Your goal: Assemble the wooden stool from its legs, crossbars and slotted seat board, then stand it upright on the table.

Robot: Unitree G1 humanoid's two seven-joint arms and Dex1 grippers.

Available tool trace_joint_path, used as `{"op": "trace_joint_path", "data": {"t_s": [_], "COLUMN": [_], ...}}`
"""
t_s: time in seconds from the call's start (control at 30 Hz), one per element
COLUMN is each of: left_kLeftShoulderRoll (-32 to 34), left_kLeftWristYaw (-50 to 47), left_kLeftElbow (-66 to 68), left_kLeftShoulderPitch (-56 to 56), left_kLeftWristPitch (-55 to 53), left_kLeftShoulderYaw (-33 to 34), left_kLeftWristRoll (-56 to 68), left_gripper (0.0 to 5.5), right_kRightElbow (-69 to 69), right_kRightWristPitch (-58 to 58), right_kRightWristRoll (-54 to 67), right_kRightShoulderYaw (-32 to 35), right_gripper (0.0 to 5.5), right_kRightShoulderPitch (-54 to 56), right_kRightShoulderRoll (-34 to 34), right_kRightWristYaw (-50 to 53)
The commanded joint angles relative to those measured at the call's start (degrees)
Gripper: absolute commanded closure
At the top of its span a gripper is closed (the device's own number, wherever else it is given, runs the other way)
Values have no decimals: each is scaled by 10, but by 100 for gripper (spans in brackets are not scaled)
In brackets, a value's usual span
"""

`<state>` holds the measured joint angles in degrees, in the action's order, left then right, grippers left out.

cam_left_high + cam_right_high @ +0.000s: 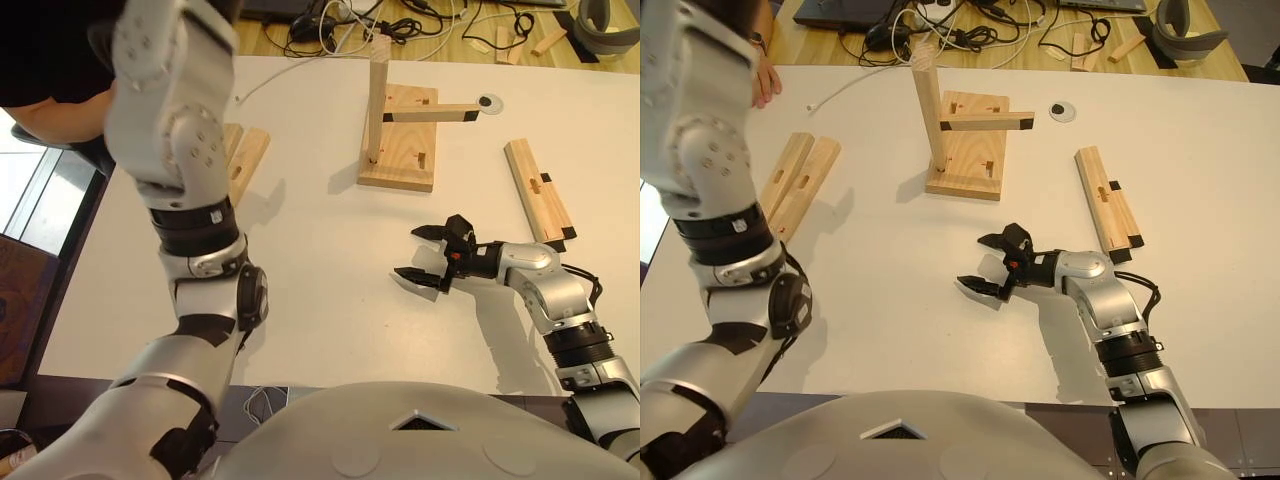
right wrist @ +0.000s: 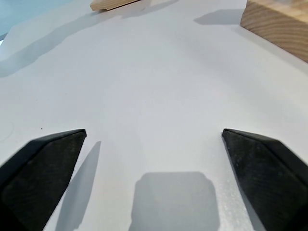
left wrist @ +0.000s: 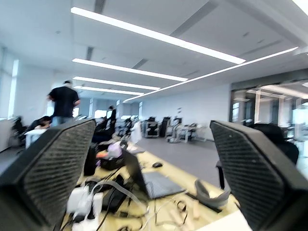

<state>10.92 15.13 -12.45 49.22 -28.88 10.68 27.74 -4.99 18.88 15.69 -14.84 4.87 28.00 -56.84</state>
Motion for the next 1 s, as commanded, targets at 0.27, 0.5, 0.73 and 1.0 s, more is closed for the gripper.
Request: {"op": "trace_joint_path", "data": {"t_s": [0.27, 0.5, 0.73, 1.0], "left_kLeftShoulderRoll": [-15, -9, -65, -120], "left_kLeftWristYaw": [51, 78, 83, 67], "left_kLeftElbow": [113, 114, 203, 370], "left_kLeftShoulderPitch": [134, 131, -18, 6], "left_kLeftWristPitch": [34, 17, -12, 12], "left_kLeftShoulderYaw": [-57, -72, -207, -170], "left_kLeftWristRoll": [-4, -5, -70, -81], "left_gripper": [110, 110, 110, 110], "right_kRightElbow": [-59, -65, -52, -34], "right_kRightWristPitch": [-6, -12, -10, 2], "right_kRightWristRoll": [-28, -26, -31, -22], "right_kRightShoulderYaw": [-15, -14, -18, -12], "right_gripper": [10, 10, 10, 10], "right_kRightShoulderPitch": [3, 2, -28, -51], "right_kRightShoulderRoll": [-4, -4, 11, 0], "right_kRightWristYaw": [8, 8, 8, 21]}}
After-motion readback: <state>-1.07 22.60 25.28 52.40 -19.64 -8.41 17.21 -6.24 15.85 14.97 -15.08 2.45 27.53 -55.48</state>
